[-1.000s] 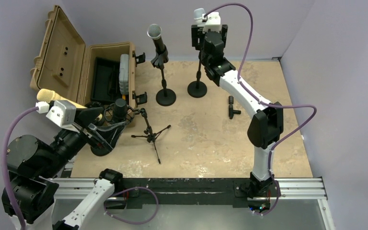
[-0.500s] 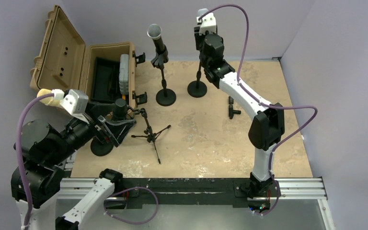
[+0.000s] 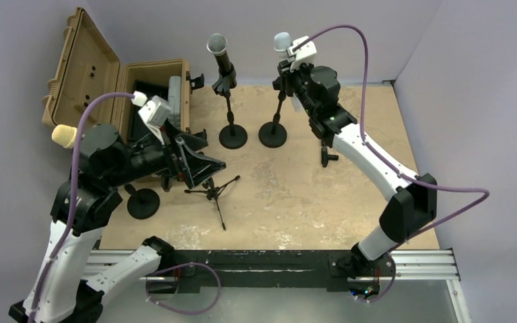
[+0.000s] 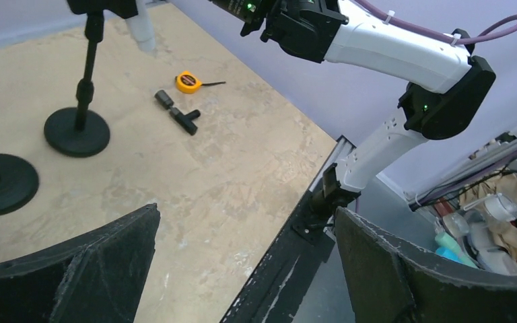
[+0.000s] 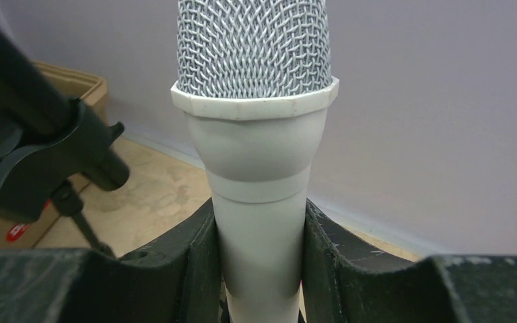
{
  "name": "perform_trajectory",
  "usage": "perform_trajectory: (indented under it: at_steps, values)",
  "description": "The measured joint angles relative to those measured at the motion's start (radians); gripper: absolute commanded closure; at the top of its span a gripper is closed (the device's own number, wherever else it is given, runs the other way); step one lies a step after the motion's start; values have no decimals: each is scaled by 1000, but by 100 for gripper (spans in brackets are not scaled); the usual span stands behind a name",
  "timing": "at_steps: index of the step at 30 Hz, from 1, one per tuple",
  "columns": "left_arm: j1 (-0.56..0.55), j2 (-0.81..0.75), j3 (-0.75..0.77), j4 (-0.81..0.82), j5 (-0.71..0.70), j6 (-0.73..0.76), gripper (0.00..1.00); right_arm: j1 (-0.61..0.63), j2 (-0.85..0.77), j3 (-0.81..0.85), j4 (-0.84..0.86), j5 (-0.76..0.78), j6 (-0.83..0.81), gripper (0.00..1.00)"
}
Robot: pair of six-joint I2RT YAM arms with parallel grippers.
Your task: Remove the microphone from the stand
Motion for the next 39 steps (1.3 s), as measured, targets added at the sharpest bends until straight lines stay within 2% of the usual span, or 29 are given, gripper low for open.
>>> perform_trajectory:
  at_steps: [6, 8, 11, 18, 23, 30, 39]
  values:
    - [-225, 78, 5, 52, -111, -2, 1, 6, -150, -142, -16, -126, 34, 100]
    - [-289, 115, 14, 75, -169, 3, 5, 11, -199, -174, -27, -175, 44, 100]
    - [-344, 151, 18, 92, -220, 12, 12, 13, -248, -203, -28, -236, 48, 100]
    - [-507, 174, -16, 137, -381, 105, 12, 23, -419, -343, -25, -426, 48, 100]
    - [-551, 174, -115, 235, -449, 161, 11, 32, -513, -452, 7, -490, 63, 100]
    - [-554, 215, -265, 419, -465, 274, 6, 32, -624, -560, 59, -531, 88, 100]
    - [-546, 321, -274, 571, -462, 463, 5, 32, -672, -616, 110, -558, 118, 100]
